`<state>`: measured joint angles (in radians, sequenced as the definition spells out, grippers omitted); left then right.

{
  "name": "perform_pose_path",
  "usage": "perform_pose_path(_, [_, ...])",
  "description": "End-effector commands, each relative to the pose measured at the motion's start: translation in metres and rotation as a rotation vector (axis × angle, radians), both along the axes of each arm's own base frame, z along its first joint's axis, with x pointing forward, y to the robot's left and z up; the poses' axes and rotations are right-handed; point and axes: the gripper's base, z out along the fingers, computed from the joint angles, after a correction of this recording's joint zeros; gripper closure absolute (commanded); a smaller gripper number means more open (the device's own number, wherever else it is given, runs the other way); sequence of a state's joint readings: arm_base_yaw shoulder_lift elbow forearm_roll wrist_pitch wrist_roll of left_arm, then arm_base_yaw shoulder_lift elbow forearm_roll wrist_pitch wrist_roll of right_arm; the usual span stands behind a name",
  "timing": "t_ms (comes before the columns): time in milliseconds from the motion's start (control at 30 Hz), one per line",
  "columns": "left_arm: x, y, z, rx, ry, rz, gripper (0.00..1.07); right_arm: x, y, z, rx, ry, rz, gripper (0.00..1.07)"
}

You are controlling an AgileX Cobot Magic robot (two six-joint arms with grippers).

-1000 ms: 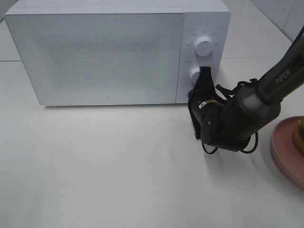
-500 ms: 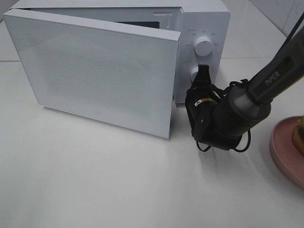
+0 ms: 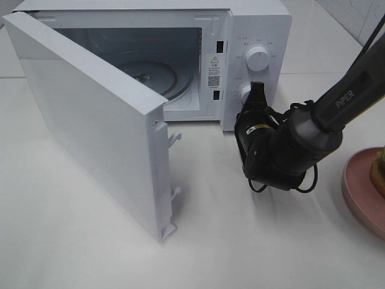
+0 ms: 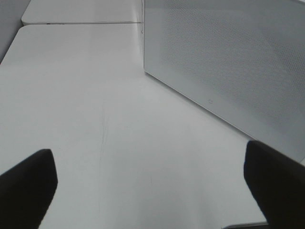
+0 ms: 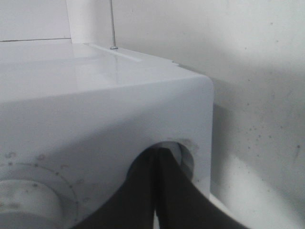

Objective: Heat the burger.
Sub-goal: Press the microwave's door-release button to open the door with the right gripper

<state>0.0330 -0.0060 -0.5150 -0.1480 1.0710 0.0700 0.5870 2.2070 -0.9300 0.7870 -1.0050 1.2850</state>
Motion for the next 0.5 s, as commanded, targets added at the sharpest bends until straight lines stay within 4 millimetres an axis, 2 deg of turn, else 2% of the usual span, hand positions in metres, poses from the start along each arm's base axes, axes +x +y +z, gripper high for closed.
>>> perform_pose_path(33, [-0.002,0.0,0.0,0.0,-0.021,0.004,0.07,0.013,-0.003,0.025,-0.023,-0.141,0.025,1.07])
perform_pose_path(367, [-0.002,0.0,0.0,0.0,-0.021,0.004,0.07,-0.009,-0.01,0.023,-0.049,-0.049,0.089,1.07])
perform_pose_path(500, [-0.002,0.0,0.0,0.0,-0.021,0.004,0.07,-0.022,-0.012,0.017,-0.042,0.077,0.124,1.07])
